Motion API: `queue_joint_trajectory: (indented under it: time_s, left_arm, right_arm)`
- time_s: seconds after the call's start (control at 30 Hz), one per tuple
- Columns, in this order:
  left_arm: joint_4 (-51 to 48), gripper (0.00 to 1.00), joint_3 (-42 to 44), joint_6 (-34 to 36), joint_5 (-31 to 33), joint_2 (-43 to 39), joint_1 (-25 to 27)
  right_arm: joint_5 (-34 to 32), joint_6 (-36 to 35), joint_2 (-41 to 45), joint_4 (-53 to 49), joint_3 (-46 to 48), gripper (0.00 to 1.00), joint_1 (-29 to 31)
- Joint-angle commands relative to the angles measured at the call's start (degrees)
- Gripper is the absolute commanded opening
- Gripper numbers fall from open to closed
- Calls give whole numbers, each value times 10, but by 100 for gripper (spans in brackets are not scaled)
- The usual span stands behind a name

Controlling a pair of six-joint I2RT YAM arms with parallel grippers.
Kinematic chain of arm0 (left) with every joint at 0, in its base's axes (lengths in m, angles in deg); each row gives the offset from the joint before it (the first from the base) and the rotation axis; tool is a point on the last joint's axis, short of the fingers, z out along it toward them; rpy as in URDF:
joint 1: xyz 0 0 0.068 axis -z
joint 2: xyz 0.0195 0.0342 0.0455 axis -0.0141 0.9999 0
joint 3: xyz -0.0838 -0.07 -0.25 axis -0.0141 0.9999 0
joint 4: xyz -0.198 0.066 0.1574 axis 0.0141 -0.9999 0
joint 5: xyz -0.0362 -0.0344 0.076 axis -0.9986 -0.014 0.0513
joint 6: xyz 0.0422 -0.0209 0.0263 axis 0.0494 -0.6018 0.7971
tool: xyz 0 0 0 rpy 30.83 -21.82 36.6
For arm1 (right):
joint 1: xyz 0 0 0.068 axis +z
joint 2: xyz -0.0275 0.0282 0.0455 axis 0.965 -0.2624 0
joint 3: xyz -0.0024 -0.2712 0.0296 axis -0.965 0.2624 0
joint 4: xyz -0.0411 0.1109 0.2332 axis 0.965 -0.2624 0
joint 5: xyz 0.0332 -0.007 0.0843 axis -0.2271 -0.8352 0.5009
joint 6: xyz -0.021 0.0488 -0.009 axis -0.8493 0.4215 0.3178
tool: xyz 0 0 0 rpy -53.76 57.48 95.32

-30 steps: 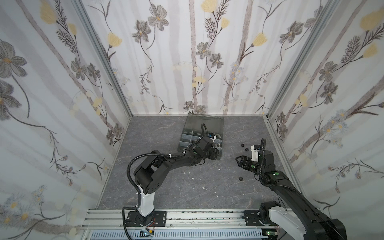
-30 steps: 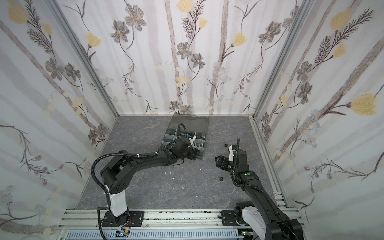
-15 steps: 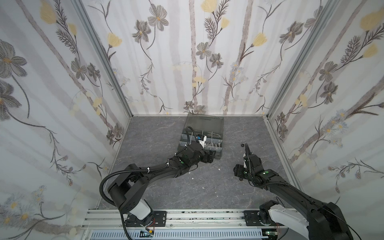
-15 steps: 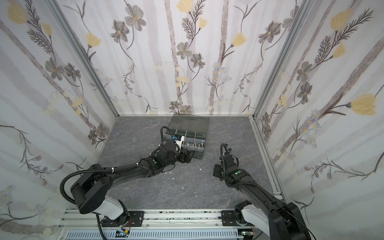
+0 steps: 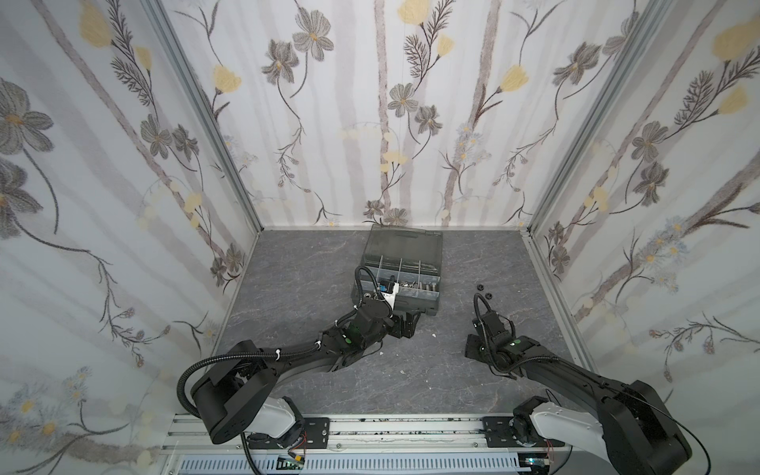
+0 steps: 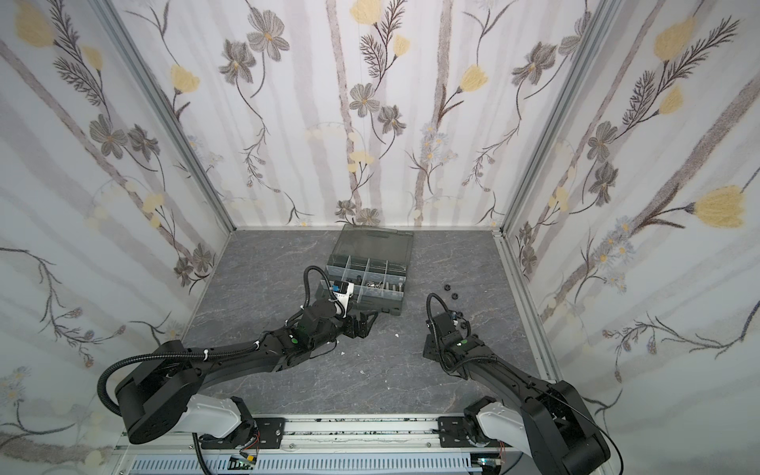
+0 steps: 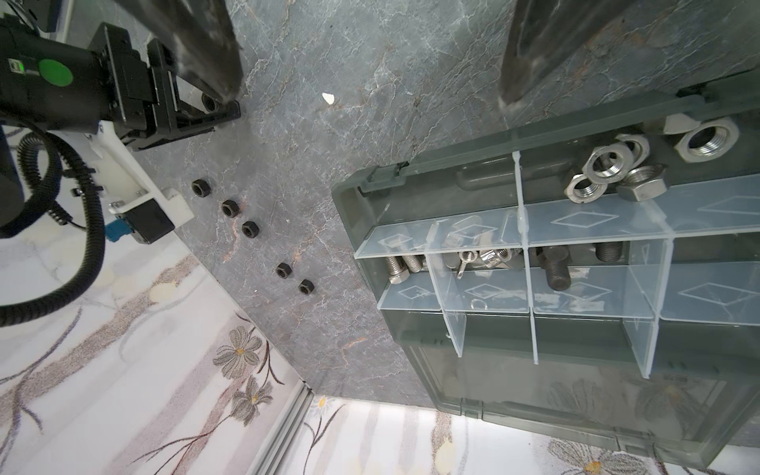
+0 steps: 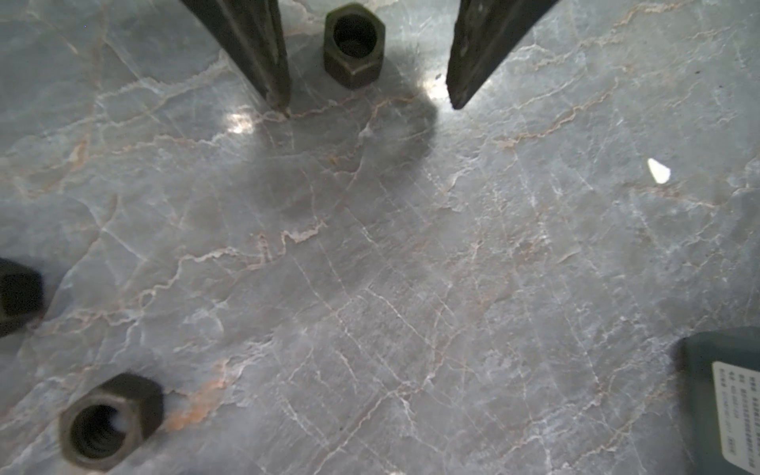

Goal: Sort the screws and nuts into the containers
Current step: 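Close the right gripper on a black hex nut and lift it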

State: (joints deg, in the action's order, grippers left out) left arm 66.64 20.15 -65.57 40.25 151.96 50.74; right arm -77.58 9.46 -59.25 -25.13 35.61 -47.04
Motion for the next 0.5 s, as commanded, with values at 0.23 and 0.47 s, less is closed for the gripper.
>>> queue_joint_trajectory:
  time_s: [0.23,0.47]
  left_arm:
    - [40,98,16,1,8,-16,0]
    - [45,98,29,2,15,-33,0]
  right_arm:
    - [-11,31,-6,-34,0,54,31]
    - [-26,45,-7,-42,-4,46,59]
